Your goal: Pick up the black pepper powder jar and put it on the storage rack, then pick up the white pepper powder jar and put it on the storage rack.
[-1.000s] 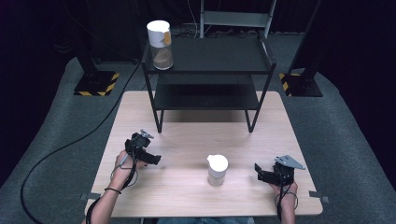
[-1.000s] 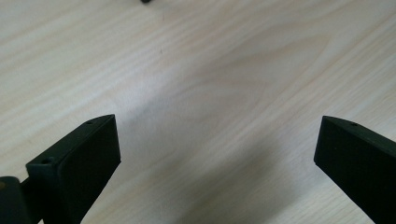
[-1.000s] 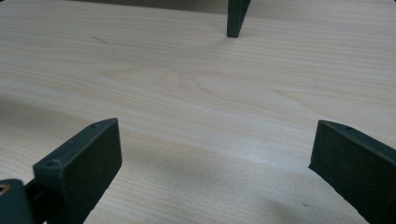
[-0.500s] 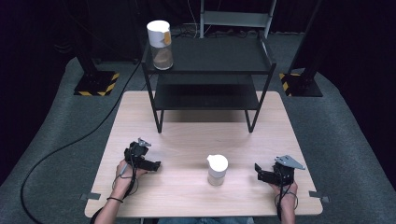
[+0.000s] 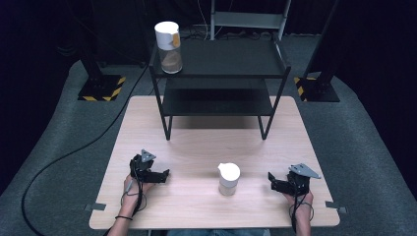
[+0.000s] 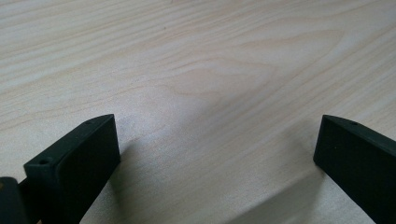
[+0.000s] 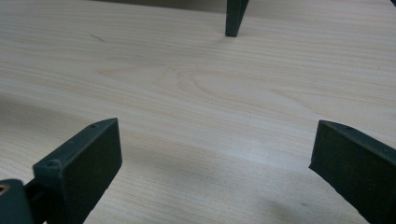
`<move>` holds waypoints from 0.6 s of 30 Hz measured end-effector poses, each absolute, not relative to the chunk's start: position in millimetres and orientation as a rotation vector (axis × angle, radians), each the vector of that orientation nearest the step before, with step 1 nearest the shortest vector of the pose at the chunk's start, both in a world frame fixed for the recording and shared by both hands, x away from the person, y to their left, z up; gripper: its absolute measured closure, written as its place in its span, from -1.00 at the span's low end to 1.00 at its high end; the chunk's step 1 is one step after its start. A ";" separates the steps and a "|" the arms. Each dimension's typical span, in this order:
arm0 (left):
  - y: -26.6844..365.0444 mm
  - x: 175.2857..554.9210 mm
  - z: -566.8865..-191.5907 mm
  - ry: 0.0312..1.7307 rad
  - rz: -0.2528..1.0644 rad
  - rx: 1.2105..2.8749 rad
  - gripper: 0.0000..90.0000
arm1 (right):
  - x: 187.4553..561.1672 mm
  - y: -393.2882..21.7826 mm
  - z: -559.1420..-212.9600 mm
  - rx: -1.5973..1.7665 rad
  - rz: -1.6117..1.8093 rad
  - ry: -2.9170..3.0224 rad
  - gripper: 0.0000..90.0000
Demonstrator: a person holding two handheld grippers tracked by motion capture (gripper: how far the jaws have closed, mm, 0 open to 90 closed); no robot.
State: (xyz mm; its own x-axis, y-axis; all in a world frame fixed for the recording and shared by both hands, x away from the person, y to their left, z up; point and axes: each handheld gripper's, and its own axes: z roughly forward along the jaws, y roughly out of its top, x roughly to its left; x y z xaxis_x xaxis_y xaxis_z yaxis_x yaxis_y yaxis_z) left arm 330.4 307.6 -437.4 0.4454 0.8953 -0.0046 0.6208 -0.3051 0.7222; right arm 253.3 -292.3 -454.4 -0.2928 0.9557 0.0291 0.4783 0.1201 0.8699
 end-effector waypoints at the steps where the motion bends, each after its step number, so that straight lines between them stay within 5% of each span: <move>1: 307.7 330.4 -437.4 1.266 0.535 2.039 -1.00 | 253.0 -292.5 -454.7 1.388 1.104 1.838 -0.98; 18: 302.9 324.4 -437.9 1.238 0.578 2.054 -0.99 | 244.8 -276.5 -454.5 1.373 1.020 1.806 -1.00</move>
